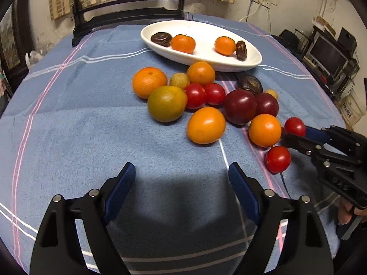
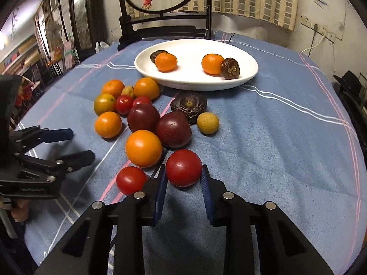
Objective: Organize fruits
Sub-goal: 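Grasp a red cherry tomato with the right tool while the left grasps an oval orange fruit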
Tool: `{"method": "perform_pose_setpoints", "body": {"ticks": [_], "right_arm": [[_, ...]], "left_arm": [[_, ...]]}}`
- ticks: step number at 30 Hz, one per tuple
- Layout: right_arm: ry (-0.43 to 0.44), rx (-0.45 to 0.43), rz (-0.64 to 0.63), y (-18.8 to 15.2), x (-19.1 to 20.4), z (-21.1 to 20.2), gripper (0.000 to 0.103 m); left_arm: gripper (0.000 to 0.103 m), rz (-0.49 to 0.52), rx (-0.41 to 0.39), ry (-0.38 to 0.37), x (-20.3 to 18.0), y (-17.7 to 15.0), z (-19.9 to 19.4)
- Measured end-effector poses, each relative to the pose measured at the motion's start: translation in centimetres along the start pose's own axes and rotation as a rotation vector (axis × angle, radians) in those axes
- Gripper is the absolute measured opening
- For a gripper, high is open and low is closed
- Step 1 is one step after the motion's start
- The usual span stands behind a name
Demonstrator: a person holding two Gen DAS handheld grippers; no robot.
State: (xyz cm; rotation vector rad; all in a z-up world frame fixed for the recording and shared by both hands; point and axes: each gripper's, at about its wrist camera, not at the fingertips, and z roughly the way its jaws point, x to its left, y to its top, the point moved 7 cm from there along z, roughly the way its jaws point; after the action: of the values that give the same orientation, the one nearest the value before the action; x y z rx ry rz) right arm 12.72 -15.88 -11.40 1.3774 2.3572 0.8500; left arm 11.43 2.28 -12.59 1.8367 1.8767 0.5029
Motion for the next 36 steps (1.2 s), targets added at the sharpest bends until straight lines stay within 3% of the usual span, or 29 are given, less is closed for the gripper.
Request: {"method": "perform_pose_setpoints", "body": {"ticks": [2, 9, 15, 17, 21, 29, 36], "right_arm": [[0.008, -0.004, 0.006, -0.1, -0.2, -0.2, 0.029], [0.048, -0.043, 0.039, -0.1, -0.9, -1.0, 0.03], [0.071, -0.057, 0.045, 0.0, -0.8, -1.2, 0.03], [0.071, -0.057, 0.049, 0.0, -0.8, -1.2, 0.03], [0.066, -0.062, 0.059, 0.1, -1.1, -1.2, 0.03], [0.05, -0.062, 0.059, 0.1, -1.1, -1.2, 0.03], [0.05, -0.059, 0.06, 0.0, -1.1, -1.2, 0.03]], "left_arm": [[0.068, 0.02, 0.005, -0.003, -0.6, 0.3, 0.3], [0.067, 0.071, 0.006, 0.051, -1.6, 1.2, 1.4], [0.053, 0.096, 0.006, 0.039, -2.4, 2.4, 2.1], [0.036, 0.124, 0.003, 0.029, -3.0, 2.7, 2.2], [0.036, 0.176, -0.015, 0.04, -3.5, 3.2, 2.4], [0.036, 0.144, -0.012, 0.01, -2.7, 3.0, 2.2], [0.039, 0.201, -0.032, 0.057, -3.3, 3.7, 2.8]]}}
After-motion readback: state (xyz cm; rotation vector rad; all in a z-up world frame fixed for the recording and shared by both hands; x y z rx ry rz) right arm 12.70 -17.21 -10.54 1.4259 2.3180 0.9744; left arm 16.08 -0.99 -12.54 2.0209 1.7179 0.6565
